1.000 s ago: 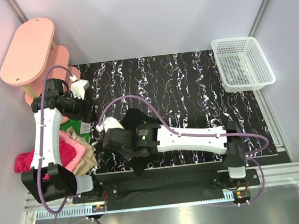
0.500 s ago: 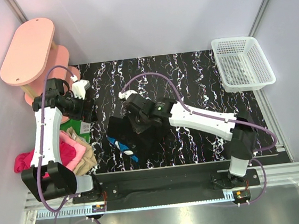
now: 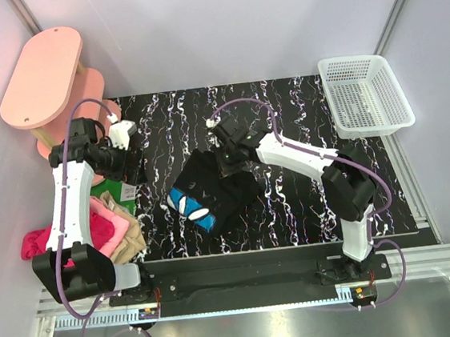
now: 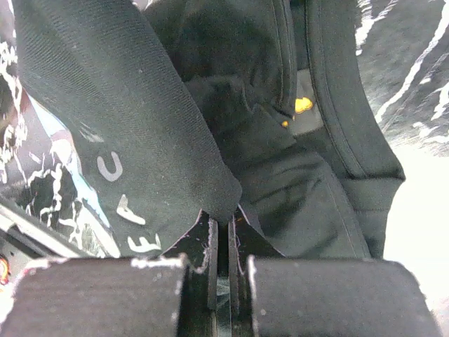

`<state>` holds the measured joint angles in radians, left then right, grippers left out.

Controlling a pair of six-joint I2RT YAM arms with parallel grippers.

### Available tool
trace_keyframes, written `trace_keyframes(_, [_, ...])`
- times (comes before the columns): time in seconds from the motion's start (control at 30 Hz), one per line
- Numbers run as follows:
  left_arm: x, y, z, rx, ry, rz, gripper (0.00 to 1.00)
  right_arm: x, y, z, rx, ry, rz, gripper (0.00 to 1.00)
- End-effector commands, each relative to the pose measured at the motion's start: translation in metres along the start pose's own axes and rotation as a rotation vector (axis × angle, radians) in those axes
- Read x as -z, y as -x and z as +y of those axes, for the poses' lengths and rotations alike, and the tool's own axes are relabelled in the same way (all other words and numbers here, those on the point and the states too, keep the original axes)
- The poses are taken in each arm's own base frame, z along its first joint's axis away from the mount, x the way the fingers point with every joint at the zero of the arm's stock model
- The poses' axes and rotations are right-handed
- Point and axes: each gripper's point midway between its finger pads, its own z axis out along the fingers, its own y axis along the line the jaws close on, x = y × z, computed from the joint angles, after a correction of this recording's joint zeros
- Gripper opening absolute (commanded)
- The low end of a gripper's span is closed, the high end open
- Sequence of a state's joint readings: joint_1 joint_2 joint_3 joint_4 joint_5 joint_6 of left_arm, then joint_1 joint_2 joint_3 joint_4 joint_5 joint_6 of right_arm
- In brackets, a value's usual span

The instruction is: Fold and stack the t-shirts

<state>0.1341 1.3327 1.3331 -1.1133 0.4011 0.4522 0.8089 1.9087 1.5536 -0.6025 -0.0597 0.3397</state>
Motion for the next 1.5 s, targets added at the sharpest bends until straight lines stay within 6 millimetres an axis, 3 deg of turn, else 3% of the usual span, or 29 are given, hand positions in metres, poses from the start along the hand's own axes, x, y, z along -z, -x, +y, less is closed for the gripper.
trace_keyframes(0.0, [-0.003, 0.003, -0.005, -0.030, -0.033, -0.012, 0.99, -0.007, 0.024, -0.013, -0.024, 0.058, -0.058, 0.00])
trace_keyframes(0.13, [-0.007, 0.002, -0.012, -0.045, -0.056, -0.001, 0.99, -0.031, 0.007, -0.032, -0.063, 0.053, 0.016, 0.01])
trace_keyframes(0.2, [-0.009, 0.002, -0.019, -0.063, -0.076, 0.007, 0.99, -0.046, -0.005, -0.043, -0.071, 0.020, 0.050, 0.13])
trace_keyframes(0.33, [-0.010, 0.000, -0.028, -0.093, -0.093, 0.016, 0.99, -0.064, -0.018, -0.074, -0.110, -0.062, 0.093, 0.26])
trace_keyframes(0.47, [-0.007, -0.003, -0.027, -0.114, -0.083, 0.022, 0.99, -0.060, -0.009, -0.106, -0.152, -0.144, 0.075, 0.35])
trace_keyframes(0.5, [-0.007, -0.004, -0.026, -0.118, -0.077, 0.024, 0.99, -0.058, -0.009, -0.112, -0.162, -0.163, 0.083, 0.50])
trace_keyframes(0.57, [-0.006, -0.004, -0.027, -0.121, -0.075, 0.023, 0.99, -0.055, 0.000, -0.124, -0.184, -0.211, 0.080, 0.62])
trace_keyframes(0.63, [-0.004, -0.003, -0.027, -0.120, -0.073, 0.019, 0.99, -0.049, 0.000, -0.138, -0.202, -0.256, 0.097, 0.61])
trace_keyframes(0.77, [0.002, 0.000, -0.027, -0.124, -0.060, 0.007, 0.99, -0.016, 0.033, -0.150, -0.214, -0.358, 0.007, 0.63])
trace_keyframes(0.8, [0.003, 0.001, -0.026, -0.128, -0.055, 0.003, 0.99, -0.006, 0.040, -0.146, -0.224, -0.346, -0.015, 0.63])
trace_keyframes(0.83, [0.003, 0.002, -0.026, -0.132, -0.052, 0.001, 0.99, 0.015, 0.058, -0.131, -0.234, -0.293, -0.076, 0.63])
trace_keyframes(0.97, [0.005, 0.003, -0.026, -0.124, -0.047, 0.000, 0.99, 0.063, 0.094, -0.088, -0.280, -0.116, -0.193, 0.61])
trace_keyframes(1.07, [0.006, 0.005, -0.027, -0.114, -0.054, -0.009, 0.99, 0.083, 0.104, -0.055, -0.311, 0.049, -0.222, 0.60])
trace_keyframes(1.13, [0.006, 0.007, -0.029, -0.101, -0.062, -0.014, 0.99, 0.089, 0.096, -0.026, -0.355, 0.216, -0.182, 0.59])
trace_keyframes(1.17, [0.005, 0.008, -0.029, -0.095, -0.067, -0.016, 0.99, 0.090, 0.103, -0.011, -0.350, 0.309, -0.207, 0.59])
trace_keyframes(1.2, [0.004, 0.008, -0.031, -0.090, -0.075, -0.015, 0.99, 0.091, 0.101, 0.000, -0.365, 0.383, -0.192, 0.59])
trace_keyframes(1.23, [0.004, 0.010, -0.031, -0.084, -0.076, -0.018, 0.99, 0.084, 0.083, 0.012, -0.422, 0.473, -0.113, 0.59])
trace_keyframes(1.27, [0.004, 0.012, -0.032, -0.082, -0.082, -0.025, 0.99, 0.082, 0.089, 0.020, -0.420, 0.540, -0.135, 0.59])
trace_keyframes(1.4, [0.005, 0.016, -0.034, -0.077, -0.089, -0.034, 0.99, 0.033, 0.050, 0.013, -0.540, 0.571, 0.029, 0.57])
trace_keyframes(1.47, [0.007, 0.018, -0.034, -0.083, -0.082, -0.038, 0.99, 0.019, 0.035, 0.010, -0.587, 0.584, 0.096, 0.57])
